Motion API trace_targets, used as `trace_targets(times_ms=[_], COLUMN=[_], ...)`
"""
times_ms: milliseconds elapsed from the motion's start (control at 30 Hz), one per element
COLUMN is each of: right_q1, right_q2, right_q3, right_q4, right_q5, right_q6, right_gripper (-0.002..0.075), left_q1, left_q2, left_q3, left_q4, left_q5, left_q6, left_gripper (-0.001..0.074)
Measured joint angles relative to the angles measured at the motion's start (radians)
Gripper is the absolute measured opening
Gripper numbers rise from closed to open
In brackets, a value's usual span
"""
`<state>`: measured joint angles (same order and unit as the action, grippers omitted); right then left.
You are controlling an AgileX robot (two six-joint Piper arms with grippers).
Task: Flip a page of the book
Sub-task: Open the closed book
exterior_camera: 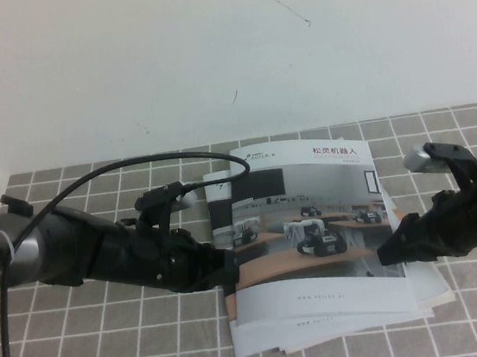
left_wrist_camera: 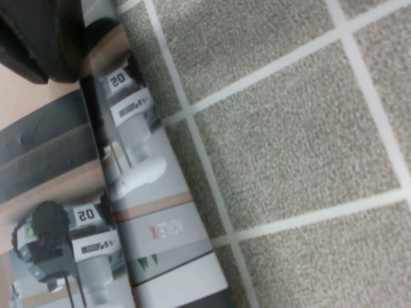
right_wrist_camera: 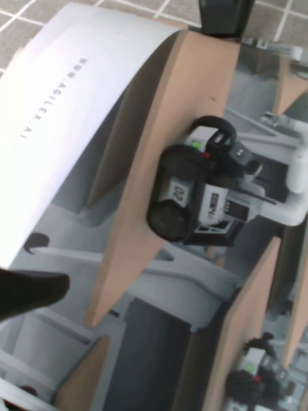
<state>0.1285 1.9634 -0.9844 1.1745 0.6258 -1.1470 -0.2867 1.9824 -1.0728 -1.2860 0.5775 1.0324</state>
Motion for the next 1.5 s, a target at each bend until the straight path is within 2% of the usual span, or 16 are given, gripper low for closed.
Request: trace_targets(times_ms=[533, 767, 967, 1367, 1500], right_q1=[-0.011, -0.011, 0.039, 0.055, 0.066], right_q2=[0.036, 0.038, 0.039, 0.023, -0.031], right_q3=[-0.004, -0.004, -0.004, -0.002, -0.004], right_q4=[0.164, 0.185, 0.197, 0.259, 0.288], right_q5=[0.036, 0.036, 0.018, -0.006, 0.042], right_q6=[-0.122, -0.134, -0.147, -0.210, -0.216], right_gripper=[0.0389, 0.0389, 0.0390, 0.0391, 0.0391], left_q1=[0.002, 0.003, 0.004, 0.013, 0.013], left_q2=[0.001, 0.001, 0.006, 0.014, 0.015], left_q3=[0.000, 0.000, 0.000, -0.002, -0.002], left_q4=[0.011, 0.013, 0.013, 0.007, 0.007], left_q5=[-0.002, -0.004, -0.004, 0.011, 0.011], left_q6=[0.000, 0.004, 0.004, 0.004, 0.004], left_gripper=[-0.0004, -0.0004, -0.0004, -0.0004, -0.0004])
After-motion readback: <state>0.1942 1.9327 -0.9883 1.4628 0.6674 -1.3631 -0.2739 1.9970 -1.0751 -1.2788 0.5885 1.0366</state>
